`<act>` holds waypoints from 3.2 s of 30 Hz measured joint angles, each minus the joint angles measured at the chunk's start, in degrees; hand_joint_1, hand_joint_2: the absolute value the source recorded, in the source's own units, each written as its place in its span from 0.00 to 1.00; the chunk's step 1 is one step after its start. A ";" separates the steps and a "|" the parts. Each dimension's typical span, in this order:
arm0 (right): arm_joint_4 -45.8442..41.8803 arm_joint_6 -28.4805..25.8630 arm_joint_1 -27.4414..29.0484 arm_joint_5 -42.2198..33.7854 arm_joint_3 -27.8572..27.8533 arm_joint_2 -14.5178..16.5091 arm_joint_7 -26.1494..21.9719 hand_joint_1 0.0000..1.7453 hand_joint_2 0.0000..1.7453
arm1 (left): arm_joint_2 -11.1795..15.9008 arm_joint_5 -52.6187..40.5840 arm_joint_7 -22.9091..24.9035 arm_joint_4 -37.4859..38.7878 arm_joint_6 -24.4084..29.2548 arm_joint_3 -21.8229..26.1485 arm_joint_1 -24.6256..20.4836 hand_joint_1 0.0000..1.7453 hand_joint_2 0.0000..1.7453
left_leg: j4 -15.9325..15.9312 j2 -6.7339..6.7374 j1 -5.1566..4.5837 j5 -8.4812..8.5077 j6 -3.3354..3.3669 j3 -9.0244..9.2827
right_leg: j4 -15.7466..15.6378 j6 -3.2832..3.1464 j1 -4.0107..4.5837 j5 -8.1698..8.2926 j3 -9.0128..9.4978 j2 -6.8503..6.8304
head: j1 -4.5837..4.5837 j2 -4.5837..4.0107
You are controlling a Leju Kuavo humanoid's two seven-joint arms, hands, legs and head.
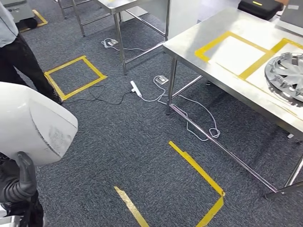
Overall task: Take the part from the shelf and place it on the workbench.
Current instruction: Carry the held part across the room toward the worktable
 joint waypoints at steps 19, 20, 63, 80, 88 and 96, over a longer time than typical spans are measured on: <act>0.03 0.08 0.27 0.52 -0.02 -0.04 0.00 0.00 1.00 | -0.44 -1.16 -0.02 0.00 0.75 1.15 0.78 1.00 1.00 | 9.91 -0.99 -0.15 -3.25 -1.95 -3.74 | -14.86 -3.04 0.33 6.88 8.66 1.91 | -0.52 0.00; 0.04 0.08 0.26 0.55 -0.02 -0.04 0.01 0.00 1.00 | -0.45 -1.24 -0.02 0.00 0.77 1.16 0.77 1.00 1.00 | 6.27 -1.35 -0.19 -1.46 -1.68 -2.23 | -14.72 -2.88 0.47 6.78 8.69 2.20 | -0.51 0.00; 1.07 -0.98 0.10 2.11 0.79 -0.40 1.52 0.00 1.00 | -0.63 -1.69 -0.20 -0.11 0.34 1.43 1.44 1.00 1.00 | 0.18 -1.40 0.03 -4.27 0.36 4.70 | -0.04 0.50 -0.03 -5.67 0.49 -0.13 | -0.01 -0.02; 1.47 -1.16 0.16 2.03 0.85 -0.56 1.15 0.00 1.00 | -0.81 -0.20 0.30 -0.11 -0.08 1.70 1.15 1.00 1.00 | 9.34 -1.34 -0.30 -8.09 -1.85 -2.16 | -13.53 -3.60 0.70 7.66 6.16 -0.02 | 0.00 0.00; 1.62 -1.16 -0.18 1.34 0.81 -0.36 0.44 0.00 1.00 | -0.98 -0.19 0.37 -0.13 -0.05 2.05 1.23 1.00 1.00 | 0.63 -1.41 -0.89 -0.49 0.64 -0.49 | -10.95 -1.65 1.16 4.56 5.84 0.14 | 0.13 0.00; 1.60 -1.18 -0.23 1.20 0.75 -0.58 0.19 0.00 1.00 | -1.10 -0.19 0.37 -0.13 -0.05 2.08 1.37 1.00 1.00 | 0.53 -1.36 -0.72 -1.45 0.30 0.57 | -8.37 -0.24 0.09 5.19 4.51 -0.20 | 0.33 0.00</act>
